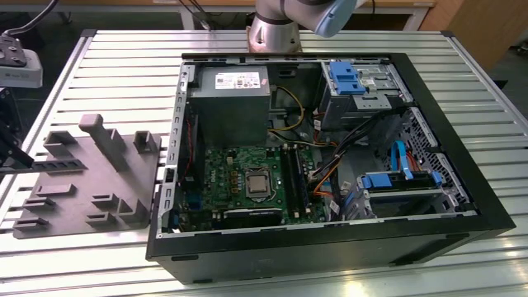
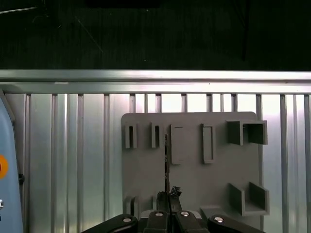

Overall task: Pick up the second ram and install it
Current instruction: 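Pick up the second ram and move it above second insertion slot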

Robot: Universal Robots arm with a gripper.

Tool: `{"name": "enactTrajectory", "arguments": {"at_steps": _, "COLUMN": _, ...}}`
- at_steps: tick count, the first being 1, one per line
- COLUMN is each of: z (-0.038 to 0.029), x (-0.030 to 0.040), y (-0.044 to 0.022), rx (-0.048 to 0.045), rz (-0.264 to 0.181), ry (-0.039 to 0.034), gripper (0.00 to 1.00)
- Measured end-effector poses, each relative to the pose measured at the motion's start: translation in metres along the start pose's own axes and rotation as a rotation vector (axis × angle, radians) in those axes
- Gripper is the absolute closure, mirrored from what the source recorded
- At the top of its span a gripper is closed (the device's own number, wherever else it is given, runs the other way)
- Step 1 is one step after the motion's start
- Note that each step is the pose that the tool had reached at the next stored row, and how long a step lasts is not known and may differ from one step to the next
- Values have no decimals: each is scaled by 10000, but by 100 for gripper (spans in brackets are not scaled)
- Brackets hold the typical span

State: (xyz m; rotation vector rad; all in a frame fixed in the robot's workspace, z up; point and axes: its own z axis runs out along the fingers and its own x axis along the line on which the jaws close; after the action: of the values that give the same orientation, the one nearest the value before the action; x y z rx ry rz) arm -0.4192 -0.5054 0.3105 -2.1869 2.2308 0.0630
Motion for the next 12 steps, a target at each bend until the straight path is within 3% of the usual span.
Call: {"name": "enactTrajectory", "arguments": {"at_steps": 12, "z": -156, "x": -6, "y": 3, "rx": 64, "rz": -3, "ry": -16, "gripper": 88}}
